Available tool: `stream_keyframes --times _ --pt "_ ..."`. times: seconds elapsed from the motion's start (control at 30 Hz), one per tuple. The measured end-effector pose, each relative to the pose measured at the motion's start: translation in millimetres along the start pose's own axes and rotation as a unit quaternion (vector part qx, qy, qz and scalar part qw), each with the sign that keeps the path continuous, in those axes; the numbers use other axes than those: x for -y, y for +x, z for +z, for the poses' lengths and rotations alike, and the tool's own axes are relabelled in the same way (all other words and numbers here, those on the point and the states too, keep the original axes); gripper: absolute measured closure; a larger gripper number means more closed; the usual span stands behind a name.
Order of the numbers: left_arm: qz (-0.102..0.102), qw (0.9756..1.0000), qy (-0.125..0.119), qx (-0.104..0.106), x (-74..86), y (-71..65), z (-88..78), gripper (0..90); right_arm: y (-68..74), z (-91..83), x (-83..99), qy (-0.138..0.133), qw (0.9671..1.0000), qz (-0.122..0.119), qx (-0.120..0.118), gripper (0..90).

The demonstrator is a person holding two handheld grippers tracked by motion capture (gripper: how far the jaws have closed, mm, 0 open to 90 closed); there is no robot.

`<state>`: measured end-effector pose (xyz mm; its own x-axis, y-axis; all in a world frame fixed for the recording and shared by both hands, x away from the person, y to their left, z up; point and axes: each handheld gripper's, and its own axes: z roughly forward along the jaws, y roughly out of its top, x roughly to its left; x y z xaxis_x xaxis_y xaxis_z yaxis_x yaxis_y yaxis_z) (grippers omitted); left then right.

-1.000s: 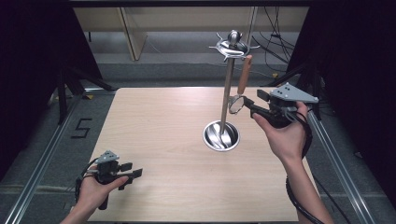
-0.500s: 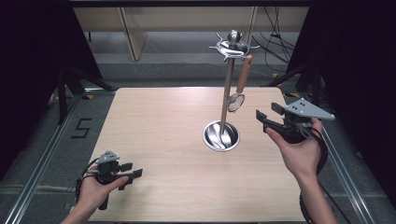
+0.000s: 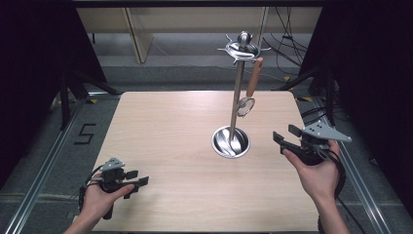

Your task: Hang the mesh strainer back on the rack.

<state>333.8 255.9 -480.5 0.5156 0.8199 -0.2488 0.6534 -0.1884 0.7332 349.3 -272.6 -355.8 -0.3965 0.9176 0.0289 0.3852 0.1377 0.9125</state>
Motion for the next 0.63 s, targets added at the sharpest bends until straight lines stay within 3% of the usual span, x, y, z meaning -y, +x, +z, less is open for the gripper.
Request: stream_keyframes --times 0.03,0.1,0.17,0.27,0.4,0.47,0.53,0.63 --pt "-0.001 1.0000 0.000 0.000 0.1 -0.2 0.1 42.0 -2.5 2.3 4.3 -0.005 0.9999 -0.011 -0.003 41.3" --pt "-0.001 1.0000 0.000 0.000 0.1 -0.2 0.0 41.9 -2.2 4.4 12.5 0.001 1.0000 0.002 -0.003 41.3" --pt "0.000 1.0000 0.001 0.000 0.0 0.2 -0.3 41.9 -6.3 6.1 21.5 0.012 0.9999 -0.007 -0.007 41.5" --pt "-0.006 1.0000 -0.004 0.000 0.3 -0.3 0.6 42.0 -6.2 9.3 39.0 0.020 0.9997 0.015 0.000 41.8" --pt "0.002 1.0000 0.002 0.001 -0.3 0.0 -0.3 42.0 -11.3 13.6 57.6 0.038 0.9991 0.021 0.002 42.0" --pt "0.002 1.0000 0.002 0.001 -0.4 0.1 -0.5 42.1 -15.2 14.9 62.4 0.041 0.9991 0.011 0.010 42.1" --pt "0.002 1.0000 0.002 0.001 -0.6 0.3 -0.6 42.1 -13.9 15.1 66.0 0.047 0.9984 0.031 0.010 42.1" --pt "0.001 1.0000 -0.001 0.001 -1.0 -0.5 -0.3 42.0 -16.2 16.2 66.7 0.040 0.9989 0.023 0.012 42.5"
